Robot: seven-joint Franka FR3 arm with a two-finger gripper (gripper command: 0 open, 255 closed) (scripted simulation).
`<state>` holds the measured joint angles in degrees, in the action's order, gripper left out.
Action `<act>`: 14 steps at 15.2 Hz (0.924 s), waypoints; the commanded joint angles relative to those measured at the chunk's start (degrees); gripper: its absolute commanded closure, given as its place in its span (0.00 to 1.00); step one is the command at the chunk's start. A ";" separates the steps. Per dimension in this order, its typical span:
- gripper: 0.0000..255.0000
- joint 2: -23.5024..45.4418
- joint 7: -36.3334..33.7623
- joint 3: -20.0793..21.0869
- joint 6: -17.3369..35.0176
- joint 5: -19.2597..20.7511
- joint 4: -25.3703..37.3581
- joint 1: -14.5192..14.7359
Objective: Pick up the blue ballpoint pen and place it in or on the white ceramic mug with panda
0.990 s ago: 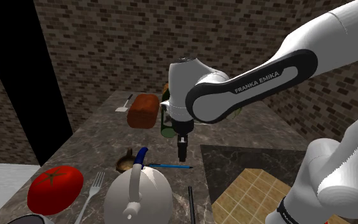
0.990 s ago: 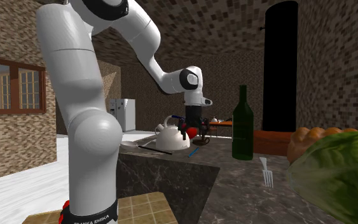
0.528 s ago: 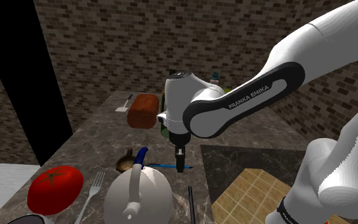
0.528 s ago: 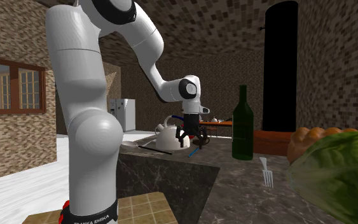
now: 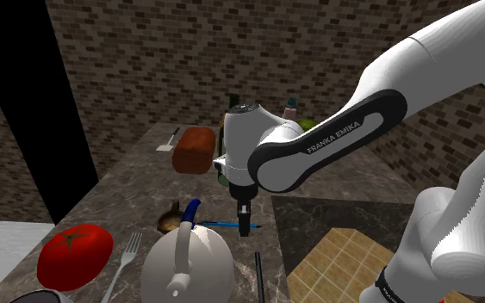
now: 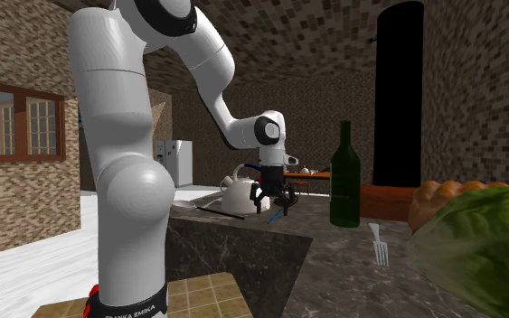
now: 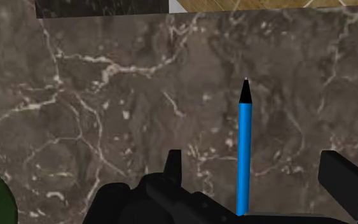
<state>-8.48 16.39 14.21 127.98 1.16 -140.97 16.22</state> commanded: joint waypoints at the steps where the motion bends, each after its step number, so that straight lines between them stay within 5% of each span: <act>1: 0.00 0.00 0.00 0.00 0.00 0.00 0.00 0.00; 2: 1.00 0.00 0.00 0.00 0.00 0.00 0.00 0.00; 14: 1.00 -1.53 0.45 -0.13 -2.50 -0.45 1.01 0.08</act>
<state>-9.48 16.67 14.13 126.31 0.86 -140.25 16.28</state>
